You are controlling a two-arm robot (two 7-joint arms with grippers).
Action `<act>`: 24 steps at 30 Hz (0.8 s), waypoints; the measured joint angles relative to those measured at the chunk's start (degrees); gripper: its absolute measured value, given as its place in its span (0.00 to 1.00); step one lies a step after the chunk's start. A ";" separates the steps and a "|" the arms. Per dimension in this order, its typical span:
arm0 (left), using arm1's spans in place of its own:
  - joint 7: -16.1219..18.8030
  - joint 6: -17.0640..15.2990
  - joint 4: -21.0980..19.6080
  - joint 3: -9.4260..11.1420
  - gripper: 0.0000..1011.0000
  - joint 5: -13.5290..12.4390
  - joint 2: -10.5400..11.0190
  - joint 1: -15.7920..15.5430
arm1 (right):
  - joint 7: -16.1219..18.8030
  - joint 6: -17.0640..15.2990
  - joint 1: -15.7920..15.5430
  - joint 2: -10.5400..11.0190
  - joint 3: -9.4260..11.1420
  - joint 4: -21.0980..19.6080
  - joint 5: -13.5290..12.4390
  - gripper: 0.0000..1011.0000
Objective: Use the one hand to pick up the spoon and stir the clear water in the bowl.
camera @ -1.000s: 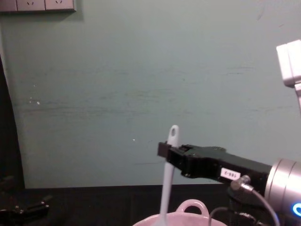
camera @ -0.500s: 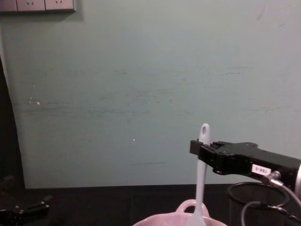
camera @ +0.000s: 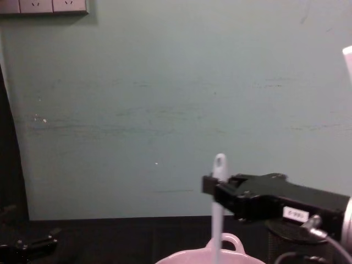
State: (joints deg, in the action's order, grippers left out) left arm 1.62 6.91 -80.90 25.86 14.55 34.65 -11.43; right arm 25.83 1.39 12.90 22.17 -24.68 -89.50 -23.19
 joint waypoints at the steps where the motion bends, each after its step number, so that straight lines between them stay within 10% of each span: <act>1: 0.00 0.00 0.00 0.00 0.99 0.00 0.00 0.00 | 0.55 0.36 -0.09 -0.24 -0.48 -0.12 0.06 0.12; 24: 0.00 0.00 0.00 0.00 0.99 0.00 0.00 -0.01 | 2.23 3.11 3.75 -4.93 -1.33 7.48 -2.30 0.12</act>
State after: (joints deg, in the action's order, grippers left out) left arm 1.62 6.90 -80.90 25.86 14.55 34.65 -11.44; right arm 28.07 4.50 16.65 17.23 -26.00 -82.01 -25.48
